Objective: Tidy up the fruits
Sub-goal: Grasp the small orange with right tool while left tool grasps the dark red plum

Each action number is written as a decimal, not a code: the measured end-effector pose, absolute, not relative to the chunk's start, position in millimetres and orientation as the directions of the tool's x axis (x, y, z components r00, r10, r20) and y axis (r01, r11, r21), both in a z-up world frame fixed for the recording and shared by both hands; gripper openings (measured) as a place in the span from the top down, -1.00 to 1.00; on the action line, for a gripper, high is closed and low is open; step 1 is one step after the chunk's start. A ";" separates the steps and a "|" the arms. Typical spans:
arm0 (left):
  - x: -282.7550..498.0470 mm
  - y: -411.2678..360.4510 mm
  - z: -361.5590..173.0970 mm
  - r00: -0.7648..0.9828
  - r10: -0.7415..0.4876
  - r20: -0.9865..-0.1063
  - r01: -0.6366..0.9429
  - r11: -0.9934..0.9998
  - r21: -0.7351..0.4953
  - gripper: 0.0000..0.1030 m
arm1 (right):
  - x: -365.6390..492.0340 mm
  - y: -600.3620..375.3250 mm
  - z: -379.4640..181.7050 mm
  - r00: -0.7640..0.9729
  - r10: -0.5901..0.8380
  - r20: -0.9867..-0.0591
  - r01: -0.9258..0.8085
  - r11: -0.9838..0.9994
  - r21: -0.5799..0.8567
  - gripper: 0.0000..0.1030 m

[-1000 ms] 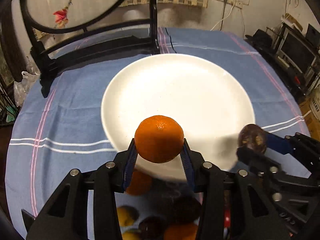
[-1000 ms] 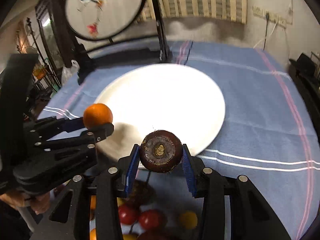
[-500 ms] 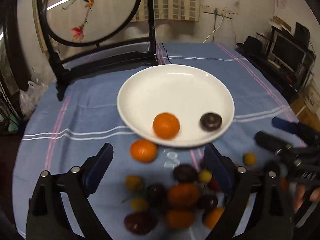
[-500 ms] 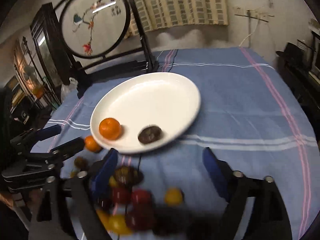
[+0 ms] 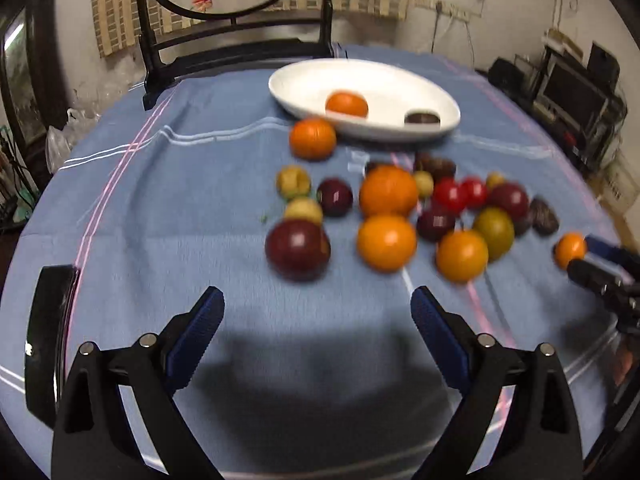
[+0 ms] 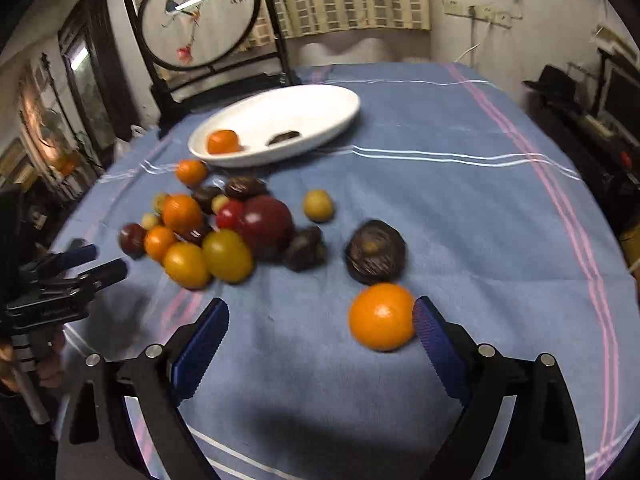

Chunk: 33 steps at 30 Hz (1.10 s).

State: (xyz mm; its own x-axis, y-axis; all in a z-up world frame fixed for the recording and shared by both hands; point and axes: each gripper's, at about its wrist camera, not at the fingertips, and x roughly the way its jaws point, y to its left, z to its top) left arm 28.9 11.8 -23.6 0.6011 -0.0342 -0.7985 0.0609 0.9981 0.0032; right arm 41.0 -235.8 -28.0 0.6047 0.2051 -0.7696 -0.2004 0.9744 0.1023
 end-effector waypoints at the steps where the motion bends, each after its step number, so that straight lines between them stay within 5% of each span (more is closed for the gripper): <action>1: 25.9 9.8 -26.4 0.594 -0.031 -0.804 0.068 0.998 0.012 -0.79 | 40.4 -234.9 -29.6 0.601 0.184 -0.778 -0.196 0.977 0.080 -0.82; 10: 17.1 15.7 -37.3 0.544 -0.068 -0.836 0.094 0.995 -0.021 -0.79 | 52.7 -252.5 -41.9 0.596 0.119 -0.794 -0.100 0.992 0.074 -0.75; 15: 17.8 27.3 -34.5 0.543 -0.139 -0.828 0.091 0.990 -0.106 -0.87 | 60.2 -258.3 -49.3 0.575 0.122 -0.809 -0.081 0.992 0.092 0.22; 26: 41.4 33.5 -32.6 0.550 -0.072 -0.832 0.056 0.997 -0.049 -0.87 | 39.2 -248.5 -36.2 0.599 0.253 -0.760 -0.160 0.967 0.196 0.23; 30: 57.1 30.1 -33.9 0.544 -0.065 -0.836 0.061 0.997 -0.037 -0.34 | 35.5 -236.3 -35.8 0.586 0.278 -0.761 -0.199 0.960 0.198 0.23; 33: 65.7 31.0 -35.6 0.549 -0.064 -0.834 0.043 0.998 -0.049 -0.21 | 33.7 -229.6 -36.5 0.578 0.291 -0.762 -0.219 0.955 0.199 0.23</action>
